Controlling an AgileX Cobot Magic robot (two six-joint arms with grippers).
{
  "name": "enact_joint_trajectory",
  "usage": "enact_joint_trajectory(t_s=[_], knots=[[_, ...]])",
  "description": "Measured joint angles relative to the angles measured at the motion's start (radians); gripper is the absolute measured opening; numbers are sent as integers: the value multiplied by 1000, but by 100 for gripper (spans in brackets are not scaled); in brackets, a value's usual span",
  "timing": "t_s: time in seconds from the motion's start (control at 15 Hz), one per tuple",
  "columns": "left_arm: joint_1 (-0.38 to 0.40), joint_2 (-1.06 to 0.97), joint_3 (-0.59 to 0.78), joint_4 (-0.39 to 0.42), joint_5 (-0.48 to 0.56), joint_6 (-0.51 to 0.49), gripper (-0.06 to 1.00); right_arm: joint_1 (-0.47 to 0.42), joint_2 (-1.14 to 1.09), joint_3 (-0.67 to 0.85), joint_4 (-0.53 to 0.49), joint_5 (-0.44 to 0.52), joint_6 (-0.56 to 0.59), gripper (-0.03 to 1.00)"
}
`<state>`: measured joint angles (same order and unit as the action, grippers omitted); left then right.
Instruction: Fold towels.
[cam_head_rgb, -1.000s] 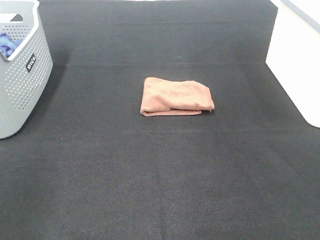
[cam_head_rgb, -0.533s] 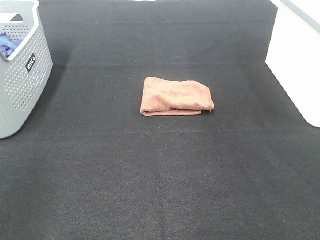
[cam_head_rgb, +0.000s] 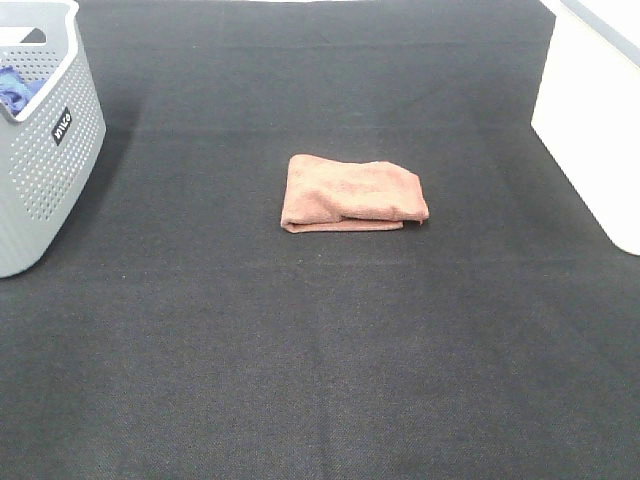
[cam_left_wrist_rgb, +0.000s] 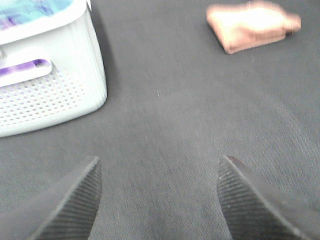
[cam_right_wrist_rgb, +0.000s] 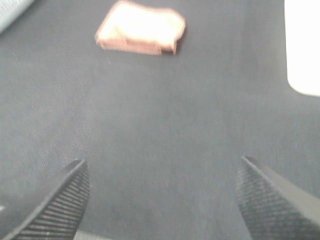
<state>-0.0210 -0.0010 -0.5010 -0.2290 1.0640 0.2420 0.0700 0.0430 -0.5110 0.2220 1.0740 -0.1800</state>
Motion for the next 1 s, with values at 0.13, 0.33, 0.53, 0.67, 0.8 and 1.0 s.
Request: enact_joint_trajectory(t_s=[0.13, 0.33, 0.53, 0.67, 0.8, 1.0], knots=[[0, -5, 0, 0, 1, 0, 64, 0, -30, 0, 7, 1, 0, 76], [0, -5, 0, -3, 1, 0, 64, 0, -47, 1, 14, 1, 0, 76], [0, -5, 0, -3, 1, 0, 64, 0, -47, 4, 15, 1, 0, 76], [0, -5, 0, -3, 1, 0, 64, -37, -47, 4, 16, 1, 0, 76], [0, -5, 0, -3, 1, 0, 64, -66, -47, 4, 18, 1, 0, 76], [0, -5, 0, -3, 1, 0, 64, -67, -47, 4, 18, 1, 0, 76]])
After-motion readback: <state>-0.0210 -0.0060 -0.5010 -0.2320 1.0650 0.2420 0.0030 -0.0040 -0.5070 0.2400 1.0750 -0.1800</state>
